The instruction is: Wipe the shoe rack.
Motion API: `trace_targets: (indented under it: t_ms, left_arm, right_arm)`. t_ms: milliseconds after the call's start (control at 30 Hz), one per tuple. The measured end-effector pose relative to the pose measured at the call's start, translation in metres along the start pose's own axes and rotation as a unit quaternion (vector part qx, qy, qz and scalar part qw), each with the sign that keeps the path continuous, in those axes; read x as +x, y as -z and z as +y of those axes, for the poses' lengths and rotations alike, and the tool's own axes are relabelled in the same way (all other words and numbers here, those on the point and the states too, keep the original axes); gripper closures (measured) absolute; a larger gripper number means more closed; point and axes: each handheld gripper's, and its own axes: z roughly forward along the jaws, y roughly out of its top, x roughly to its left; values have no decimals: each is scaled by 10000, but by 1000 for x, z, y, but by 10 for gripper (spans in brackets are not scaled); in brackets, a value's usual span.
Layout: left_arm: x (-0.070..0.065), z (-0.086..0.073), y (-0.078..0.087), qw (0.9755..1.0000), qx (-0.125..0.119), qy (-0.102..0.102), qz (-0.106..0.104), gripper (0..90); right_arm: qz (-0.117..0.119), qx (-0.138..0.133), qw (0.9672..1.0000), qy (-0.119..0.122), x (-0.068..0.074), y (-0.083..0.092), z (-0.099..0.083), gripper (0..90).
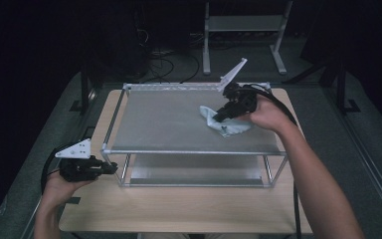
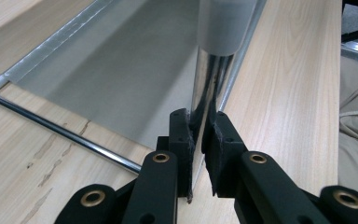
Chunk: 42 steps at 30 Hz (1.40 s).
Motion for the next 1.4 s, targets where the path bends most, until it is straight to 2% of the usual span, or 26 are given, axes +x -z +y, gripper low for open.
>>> trace_targets:
  t_ms: [33,67,100,133,167,200,233,300,367,400,500,567,600,633,667,700,733,767,800,833,867,933,967,1067,1233,1400]
  left_arm:
    - [0,0,0,10000,0,0,0,812]
    - [0,1,-1,10000,7,-29,-35,812]
    - [0,1,-1,10000,7,-29,-35,812]
    - [0,2,-2,10000,9,-48,-46,812]
    - [0,3,-3,10000,6,-58,-64,812]
    - [0,4,-4,9999,13,-75,-85,812]
    - [0,4,-4,9999,13,-75,-85,812]
    - [-1,5,-6,9999,2,-91,-113,813]
    - [-1,6,-7,9999,1,-107,-121,813]
    - [-1,6,-7,9999,3,-105,-119,812]
    - [-2,5,-7,9998,-17,-118,-141,813]
    - [-2,5,-6,9998,-1,-128,-154,813]
    - [-3,5,-6,9998,-3,-127,-167,813]
    - [-3,5,-6,9998,-3,-127,-167,813]
    - [-3,5,-6,9997,3,-140,-188,814]
    - [-3,5,-6,9997,3,-140,-188,814]
    - [-4,5,-6,9997,7,-139,-188,814]
    - [-4,5,-6,9997,7,-139,-188,813]
    - [-4,5,-6,9997,14,-140,-195,814]
    - [-4,5,-6,9997,14,-140,-195,814]
    - [-5,5,-6,9997,18,-135,-201,814]
    - [-5,4,-5,9997,24,-143,-212,814]
    - [-5,4,-4,9997,25,-147,-214,814]
    - [-4,1,-1,9997,22,-123,-206,813]
    - [-4,1,0,9997,47,-143,-208,813]
    - [-3,0,1,9998,32,-112,-182,813]
  right_arm:
    - [0,0,10000,0,0,0,0,827]
    - [50,-24,9999,131,4,-11,14,827]
    - [50,-24,9999,131,4,-11,14,827]
    - [99,-52,9998,174,6,-17,22,826]
    - [138,-93,9996,234,8,-23,30,827]
    - [206,-119,9990,391,13,-36,46,827]
    - [206,-119,9990,391,13,-36,46,827]
    - [278,-177,9980,534,23,-52,70,827]
    - [284,-174,9978,577,25,-56,75,827]
    - [356,-203,9970,649,29,-64,85,826]
    - [384,-212,9969,649,28,-64,85,826]
    - [352,-157,9973,629,26,-58,78,826]
    - [289,-105,9980,552,21,-48,65,827]
    - [289,-105,9980,552,21,-48,65,827]
    - [231,-94,9988,423,16,-37,49,827]
    - [231,-94,9988,423,16,-37,49,827]
    - [182,-114,9994,279,12,-26,31,827]
    - [182,-114,9994,279,12,-26,31,827]
    - [150,-172,9997,120,10,-15,12,827]
    - [150,-172,9997,120,10,-15,12,827]
    - [118,-207,9997,38,10,-4,-4,828]
    - [79,-219,9997,-36,11,6,-19,829]
    - [79,-219,9997,-36,11,6,-19,829]
    - [64,-200,9997,-154,18,24,-44,831]
    - [294,-207,9992,-148,26,34,-57,832]
    - [180,-82,9996,-184,24,42,-63,832]
